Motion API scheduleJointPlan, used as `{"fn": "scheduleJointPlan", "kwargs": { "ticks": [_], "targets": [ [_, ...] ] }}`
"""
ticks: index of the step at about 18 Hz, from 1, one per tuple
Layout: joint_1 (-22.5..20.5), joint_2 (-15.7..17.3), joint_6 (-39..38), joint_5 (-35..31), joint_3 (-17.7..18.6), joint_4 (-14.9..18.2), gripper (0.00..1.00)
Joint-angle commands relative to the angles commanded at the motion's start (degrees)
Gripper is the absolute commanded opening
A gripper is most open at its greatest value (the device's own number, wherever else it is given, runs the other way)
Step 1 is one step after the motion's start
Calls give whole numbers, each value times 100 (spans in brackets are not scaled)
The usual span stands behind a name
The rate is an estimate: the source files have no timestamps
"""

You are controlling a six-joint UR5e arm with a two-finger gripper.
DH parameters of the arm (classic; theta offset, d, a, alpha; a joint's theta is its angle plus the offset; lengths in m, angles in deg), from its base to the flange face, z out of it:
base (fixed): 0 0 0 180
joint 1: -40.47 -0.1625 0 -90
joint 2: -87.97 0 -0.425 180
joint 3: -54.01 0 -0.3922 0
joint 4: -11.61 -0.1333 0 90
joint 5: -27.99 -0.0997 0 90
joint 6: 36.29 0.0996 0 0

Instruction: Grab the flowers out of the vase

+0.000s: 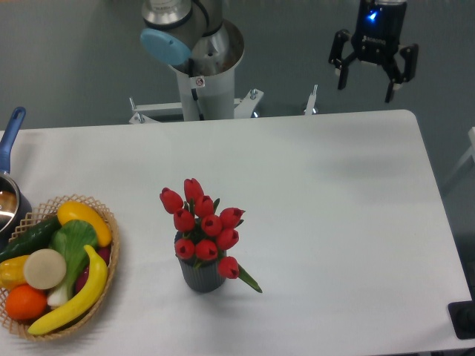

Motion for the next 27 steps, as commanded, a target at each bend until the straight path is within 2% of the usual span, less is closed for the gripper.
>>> {"fn": "scheduleJointPlan", "kwargs": {
  "ticks": [6,13,15,19,20,27],
  "targets": [
    [413,-26,-977,705,97,-18,100],
    [1220,26,-1023,732,308,-79,100],
    [1335,26,-1014,793,465,-280,100],
    [1441,-35,-1014,1548,1010,-1202,100],
    [1494,-70,-1014,1627,1046,-1335,100],
    [1845,-579,-961,2402,933,-1644,100]
  ]
}}
